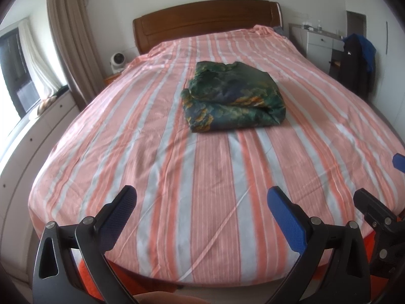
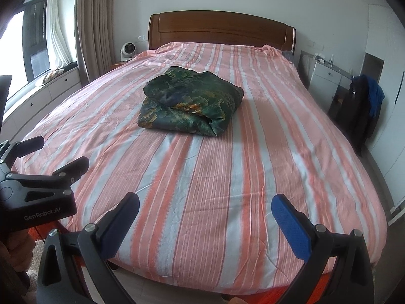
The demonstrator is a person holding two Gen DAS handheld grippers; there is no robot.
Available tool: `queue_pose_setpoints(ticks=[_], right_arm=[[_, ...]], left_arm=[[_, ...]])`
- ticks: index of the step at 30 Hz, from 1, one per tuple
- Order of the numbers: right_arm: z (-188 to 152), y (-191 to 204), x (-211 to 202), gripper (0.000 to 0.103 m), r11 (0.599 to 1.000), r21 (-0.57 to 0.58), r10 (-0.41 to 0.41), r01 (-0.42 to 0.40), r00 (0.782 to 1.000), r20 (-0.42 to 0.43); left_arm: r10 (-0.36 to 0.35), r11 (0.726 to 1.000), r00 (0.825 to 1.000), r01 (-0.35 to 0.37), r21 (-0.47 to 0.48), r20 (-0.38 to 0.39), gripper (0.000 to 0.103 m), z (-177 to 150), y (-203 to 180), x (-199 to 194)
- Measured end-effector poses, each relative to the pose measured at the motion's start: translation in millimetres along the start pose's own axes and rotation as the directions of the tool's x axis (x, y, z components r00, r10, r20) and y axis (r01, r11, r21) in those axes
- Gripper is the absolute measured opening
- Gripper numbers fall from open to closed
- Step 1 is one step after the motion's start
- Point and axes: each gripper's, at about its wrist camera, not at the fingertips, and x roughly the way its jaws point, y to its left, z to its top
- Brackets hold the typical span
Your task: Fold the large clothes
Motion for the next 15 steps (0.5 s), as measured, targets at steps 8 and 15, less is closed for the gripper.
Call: queue_pose_setpoints(ticks=[8, 15], right_arm=[[-0.9, -2.0, 1.5, 0.103, 1.0, 0.006, 0.002, -0.002, 1.0, -0.005], [-1.1, -2.0, -1.1, 0.103, 1.0, 0.001, -0.005, 0.005, 1.0, 0.002]], left_arm=[[0.003, 1.0, 1.0, -0.003, 0.003, 0.0, 0.103, -0.6, -0.8, 0.1], [0.001, 1.0, 1.0, -0.001, 0.006, 0.003, 0.103, 0.5, -1.7, -1.1]])
